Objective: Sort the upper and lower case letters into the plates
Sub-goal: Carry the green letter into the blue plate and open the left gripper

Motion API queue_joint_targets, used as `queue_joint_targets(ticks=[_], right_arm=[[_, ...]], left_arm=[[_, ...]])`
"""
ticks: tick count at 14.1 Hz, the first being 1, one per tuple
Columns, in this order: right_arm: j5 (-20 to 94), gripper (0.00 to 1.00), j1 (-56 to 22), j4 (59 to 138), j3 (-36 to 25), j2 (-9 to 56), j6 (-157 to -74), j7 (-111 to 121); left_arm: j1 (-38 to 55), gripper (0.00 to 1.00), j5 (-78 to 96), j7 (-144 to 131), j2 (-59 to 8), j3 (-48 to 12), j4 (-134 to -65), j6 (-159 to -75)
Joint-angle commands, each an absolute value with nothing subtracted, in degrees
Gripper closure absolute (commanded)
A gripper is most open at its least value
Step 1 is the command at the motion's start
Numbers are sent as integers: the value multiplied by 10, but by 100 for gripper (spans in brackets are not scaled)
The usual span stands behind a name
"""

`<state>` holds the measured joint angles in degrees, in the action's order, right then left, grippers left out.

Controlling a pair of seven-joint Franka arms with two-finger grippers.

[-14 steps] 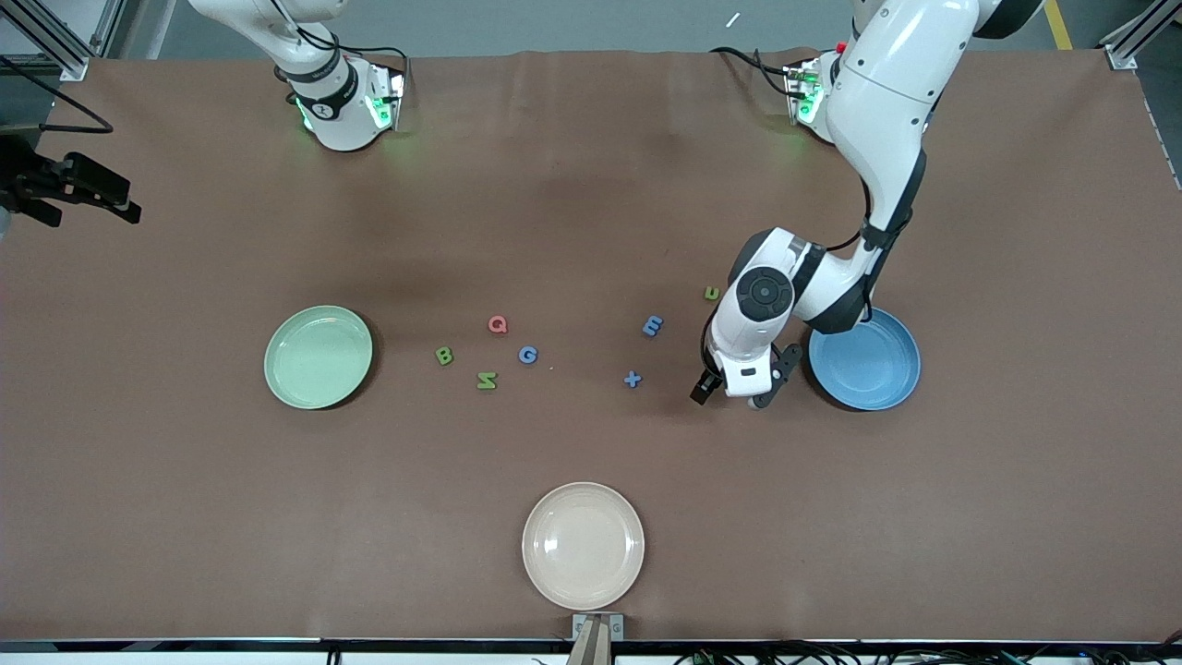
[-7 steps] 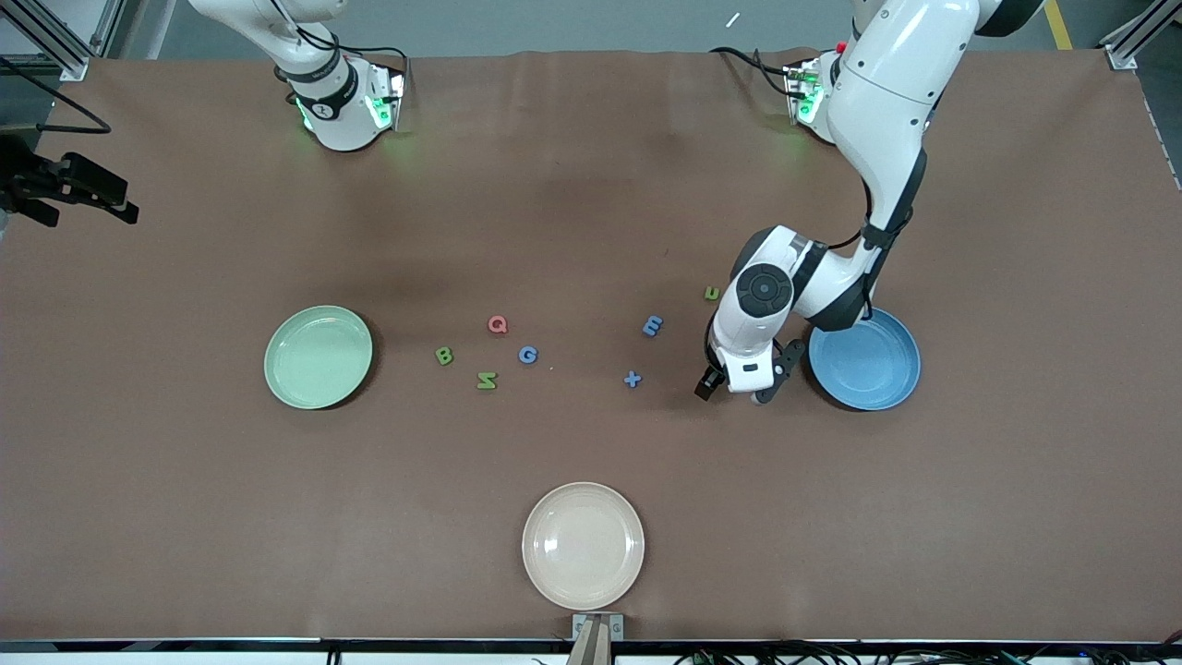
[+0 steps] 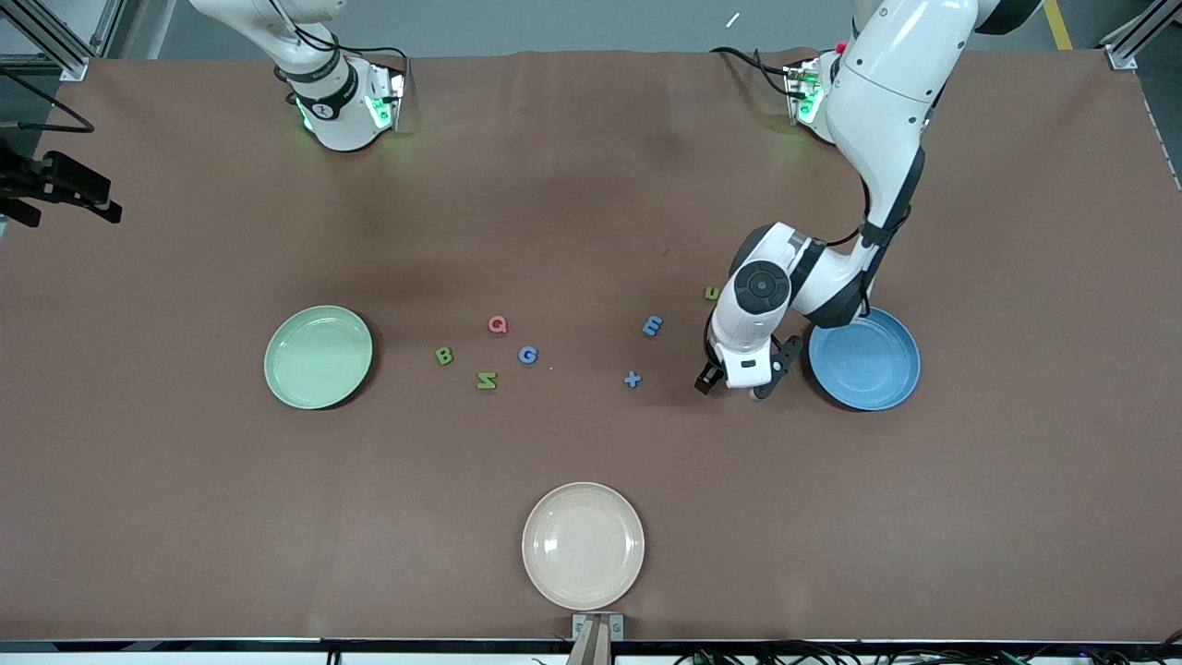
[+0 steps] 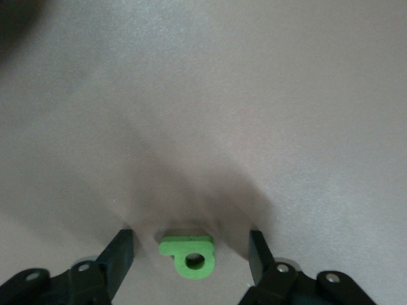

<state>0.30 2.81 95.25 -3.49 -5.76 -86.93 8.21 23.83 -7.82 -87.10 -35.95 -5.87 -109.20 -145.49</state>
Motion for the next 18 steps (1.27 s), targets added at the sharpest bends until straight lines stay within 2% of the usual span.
queue_joint_targets(ticks=[1, 6, 12, 16, 18], right_arm=[[-4, 0, 36, 969, -25, -75, -875, 84], [-1, 0, 33, 968, -24, -75, -872, 54], [9, 0, 33, 969, -25, -74, -873, 53], [11, 0, 34, 966, -25, -71, -869, 52], [11, 0, 34, 962, -25, -71, -866, 51]], left_arm=[[239, 29, -91, -884, -345, -59, -1115, -1463], [242, 47, -91, -884, -347, -59, -1114, -1463], [242, 79, -92, -878, -348, -59, -1113, -1466], [236, 82, -92, -876, -322, -60, -1113, -1460], [230, 83, -91, -852, -291, -63, -1113, -1425]])
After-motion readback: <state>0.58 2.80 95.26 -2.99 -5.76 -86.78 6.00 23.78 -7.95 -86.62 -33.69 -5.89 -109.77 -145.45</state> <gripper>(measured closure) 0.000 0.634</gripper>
